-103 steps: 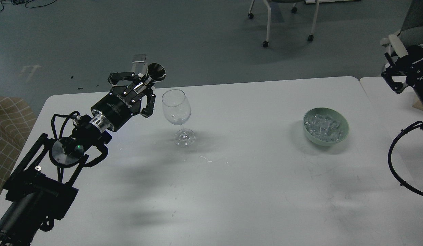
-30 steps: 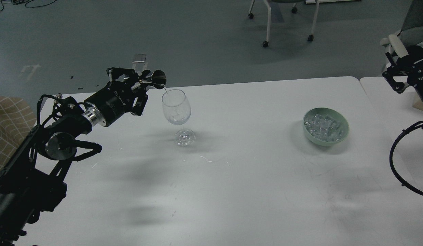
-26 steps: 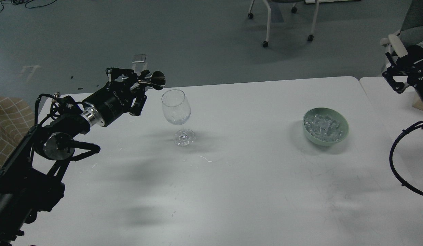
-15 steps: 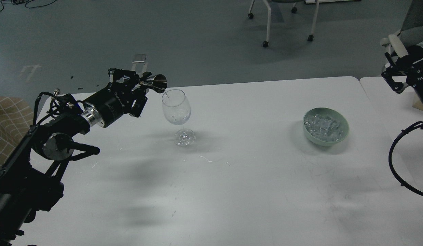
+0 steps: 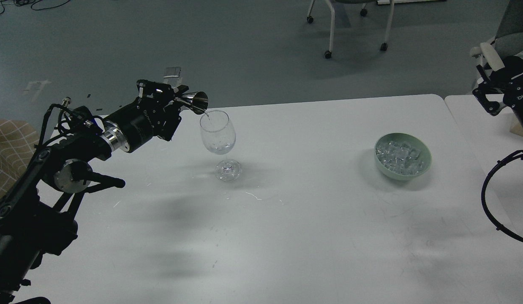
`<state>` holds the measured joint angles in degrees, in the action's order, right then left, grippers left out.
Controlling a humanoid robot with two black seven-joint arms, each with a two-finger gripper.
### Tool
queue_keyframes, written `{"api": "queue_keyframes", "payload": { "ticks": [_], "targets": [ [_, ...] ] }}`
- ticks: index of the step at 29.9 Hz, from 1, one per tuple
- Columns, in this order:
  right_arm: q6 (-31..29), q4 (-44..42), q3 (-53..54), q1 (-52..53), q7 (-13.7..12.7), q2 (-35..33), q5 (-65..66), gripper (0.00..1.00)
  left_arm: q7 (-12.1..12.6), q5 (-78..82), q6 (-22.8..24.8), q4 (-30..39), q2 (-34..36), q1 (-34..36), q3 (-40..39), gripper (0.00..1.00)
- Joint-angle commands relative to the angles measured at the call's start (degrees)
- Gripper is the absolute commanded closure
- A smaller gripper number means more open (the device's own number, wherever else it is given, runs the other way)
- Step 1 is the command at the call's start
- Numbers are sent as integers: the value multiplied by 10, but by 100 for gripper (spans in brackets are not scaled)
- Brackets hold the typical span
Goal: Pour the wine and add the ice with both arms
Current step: 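Tilt the jigger over the wine glass rim to pour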
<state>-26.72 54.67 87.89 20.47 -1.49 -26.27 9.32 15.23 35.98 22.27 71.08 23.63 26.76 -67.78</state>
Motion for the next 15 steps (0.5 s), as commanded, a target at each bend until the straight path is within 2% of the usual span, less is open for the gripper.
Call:
{"api": "queue_keyframes", "payload": {
  "ticks": [1,12,15],
  "targets": [
    [0,0,0,0,0,0,0,0,0,13,0,2,0,1,-1,100],
    [0,0,1,0,1,-1,0,0,1,76,0,16,1,9,0,100],
    [0,0,1,0,1,-1,0,0,32,84,-6,47,2,11,-1,100]
  ]
}}
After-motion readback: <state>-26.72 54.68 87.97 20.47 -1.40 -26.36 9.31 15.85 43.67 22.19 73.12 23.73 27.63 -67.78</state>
